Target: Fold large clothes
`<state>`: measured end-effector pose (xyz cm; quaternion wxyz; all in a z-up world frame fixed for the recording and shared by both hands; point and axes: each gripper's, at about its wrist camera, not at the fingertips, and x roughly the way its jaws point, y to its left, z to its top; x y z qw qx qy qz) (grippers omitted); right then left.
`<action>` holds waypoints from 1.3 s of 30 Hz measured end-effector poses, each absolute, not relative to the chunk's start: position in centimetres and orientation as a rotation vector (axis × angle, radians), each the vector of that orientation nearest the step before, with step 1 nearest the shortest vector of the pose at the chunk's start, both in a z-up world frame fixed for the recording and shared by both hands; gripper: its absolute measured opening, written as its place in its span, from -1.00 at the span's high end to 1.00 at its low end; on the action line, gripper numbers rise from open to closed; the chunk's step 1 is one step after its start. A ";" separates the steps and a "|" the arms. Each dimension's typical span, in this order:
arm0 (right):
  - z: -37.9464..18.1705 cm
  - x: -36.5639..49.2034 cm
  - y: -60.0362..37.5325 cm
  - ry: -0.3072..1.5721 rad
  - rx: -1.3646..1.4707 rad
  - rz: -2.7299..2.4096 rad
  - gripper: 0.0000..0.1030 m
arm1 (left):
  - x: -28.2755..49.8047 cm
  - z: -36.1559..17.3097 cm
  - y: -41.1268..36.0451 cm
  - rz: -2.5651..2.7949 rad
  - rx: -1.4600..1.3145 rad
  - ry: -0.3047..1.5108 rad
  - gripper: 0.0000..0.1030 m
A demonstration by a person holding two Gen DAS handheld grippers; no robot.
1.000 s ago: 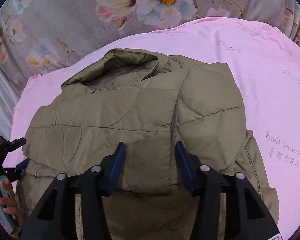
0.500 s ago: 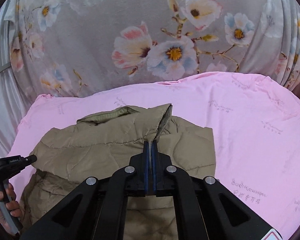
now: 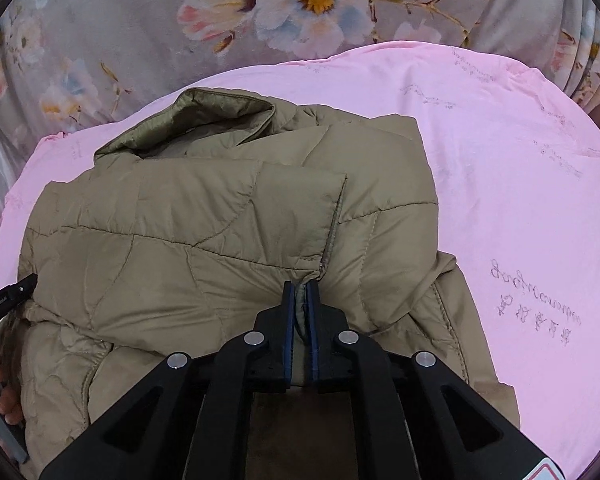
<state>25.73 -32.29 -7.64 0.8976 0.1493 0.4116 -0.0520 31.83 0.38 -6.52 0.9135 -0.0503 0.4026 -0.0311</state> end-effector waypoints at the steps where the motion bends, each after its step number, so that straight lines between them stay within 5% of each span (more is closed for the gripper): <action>1: -7.2 25.3 -32.4 0.847 0.306 -0.112 0.68 | 31.3 -5.9 0.7 -0.063 -0.093 0.823 0.59; 11: 1.0 26.7 -31.1 0.696 0.287 -0.085 0.52 | 33.3 3.8 -2.7 -0.105 0.015 0.635 0.13; 20: -6.2 31.1 -26.6 0.811 0.127 -0.077 0.49 | 37.0 -7.4 -7.3 -0.108 0.081 0.772 0.10; 39: -8.1 27.3 -26.1 0.824 0.167 -0.076 0.49 | 32.9 -7.8 -6.4 -0.108 0.094 0.781 0.09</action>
